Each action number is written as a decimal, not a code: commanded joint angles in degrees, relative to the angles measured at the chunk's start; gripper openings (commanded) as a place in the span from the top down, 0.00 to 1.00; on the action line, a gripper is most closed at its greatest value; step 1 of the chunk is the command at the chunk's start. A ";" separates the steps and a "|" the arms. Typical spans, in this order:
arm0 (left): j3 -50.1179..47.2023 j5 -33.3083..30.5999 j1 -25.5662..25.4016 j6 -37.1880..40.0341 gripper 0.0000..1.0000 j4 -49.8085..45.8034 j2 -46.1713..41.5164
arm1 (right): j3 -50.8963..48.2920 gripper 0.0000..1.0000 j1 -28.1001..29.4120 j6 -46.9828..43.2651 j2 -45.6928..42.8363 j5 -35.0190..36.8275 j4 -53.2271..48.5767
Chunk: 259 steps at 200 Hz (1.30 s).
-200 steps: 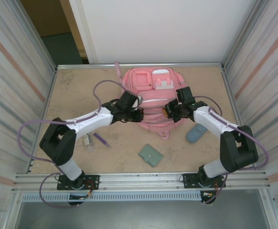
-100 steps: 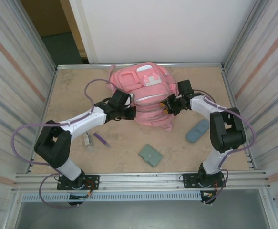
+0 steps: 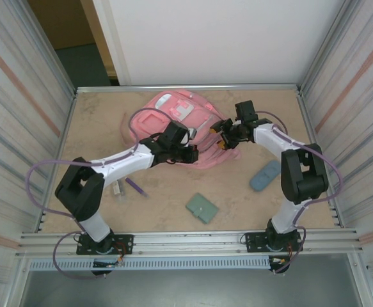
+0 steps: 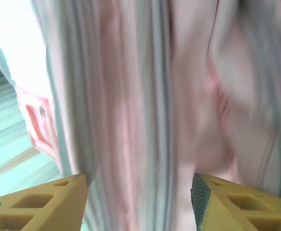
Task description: Pack books, pencil case, and school supplies into a backpack
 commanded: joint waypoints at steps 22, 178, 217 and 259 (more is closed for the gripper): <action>5.33 3.56 -0.96 -0.89 1.00 4.31 3.33 | -3.62 0.39 6.41 5.17 -7.52 3.36 -6.35; -7.90 -12.06 3.73 5.13 1.00 -1.88 -8.64 | -3.82 0.96 4.86 4.40 -6.09 1.24 -4.54; -16.03 -10.55 14.75 3.65 1.00 1.06 -13.78 | -4.36 0.95 4.32 4.40 -6.97 -1.05 -3.48; -14.55 -6.10 25.23 1.53 1.00 -1.30 -12.19 | -5.35 0.88 7.81 8.61 -6.63 -4.39 0.00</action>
